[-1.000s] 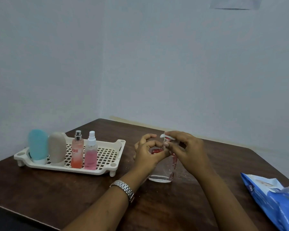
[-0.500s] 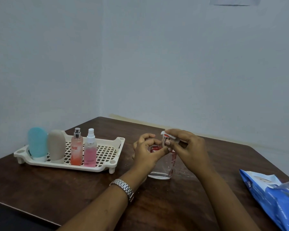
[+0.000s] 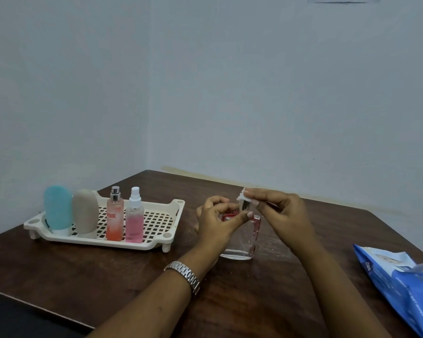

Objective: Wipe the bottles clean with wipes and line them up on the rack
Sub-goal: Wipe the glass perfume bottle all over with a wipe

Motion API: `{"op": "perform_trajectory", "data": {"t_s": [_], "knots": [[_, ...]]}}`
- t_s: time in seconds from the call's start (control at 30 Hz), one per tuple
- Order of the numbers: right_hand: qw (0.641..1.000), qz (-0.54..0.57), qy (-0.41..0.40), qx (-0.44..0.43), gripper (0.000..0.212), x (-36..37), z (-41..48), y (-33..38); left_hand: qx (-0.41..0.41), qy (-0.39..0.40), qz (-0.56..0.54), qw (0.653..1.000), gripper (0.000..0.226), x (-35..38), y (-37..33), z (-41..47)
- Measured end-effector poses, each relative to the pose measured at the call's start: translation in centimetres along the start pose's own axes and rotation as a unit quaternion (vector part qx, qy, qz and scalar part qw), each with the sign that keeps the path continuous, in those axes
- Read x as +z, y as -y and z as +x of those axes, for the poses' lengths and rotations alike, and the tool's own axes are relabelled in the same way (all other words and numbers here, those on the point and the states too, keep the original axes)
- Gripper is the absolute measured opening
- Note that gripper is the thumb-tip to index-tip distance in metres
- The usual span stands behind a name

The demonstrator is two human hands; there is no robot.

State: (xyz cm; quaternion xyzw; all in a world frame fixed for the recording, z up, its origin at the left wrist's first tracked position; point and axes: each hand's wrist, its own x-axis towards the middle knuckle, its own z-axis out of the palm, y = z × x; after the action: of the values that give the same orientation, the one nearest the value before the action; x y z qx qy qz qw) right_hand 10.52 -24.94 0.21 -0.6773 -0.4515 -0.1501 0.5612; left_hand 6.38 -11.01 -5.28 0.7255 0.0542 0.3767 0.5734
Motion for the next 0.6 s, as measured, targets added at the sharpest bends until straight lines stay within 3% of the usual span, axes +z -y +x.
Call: {"op": "perform_trajectory", "data": {"t_s": [0.17, 0.3, 0.43, 0.6], "knots": [[0.998, -0.044, -0.043, -0.02, 0.023, 0.4, -0.26, -0.29, -0.003, 0.002, 0.002, 1.0, 0.036, 0.09, -0.14, -0.25], [0.999, -0.026, -0.037, -0.003, 0.024, 0.28, -0.39, -0.32, 0.002, -0.011, -0.001, 1.0, 0.044, 0.28, -0.09, -0.21], [0.998, -0.012, -0.056, 0.019, 0.024, 0.02, -0.38, -0.5, -0.001, -0.012, 0.007, 1.0, 0.039, 0.35, -0.37, -0.26], [0.996, -0.077, -0.04, -0.009, 0.019, 0.21, -0.47, -0.41, 0.001, -0.012, -0.017, 1.0, 0.054, 0.41, 0.06, -0.06]]}}
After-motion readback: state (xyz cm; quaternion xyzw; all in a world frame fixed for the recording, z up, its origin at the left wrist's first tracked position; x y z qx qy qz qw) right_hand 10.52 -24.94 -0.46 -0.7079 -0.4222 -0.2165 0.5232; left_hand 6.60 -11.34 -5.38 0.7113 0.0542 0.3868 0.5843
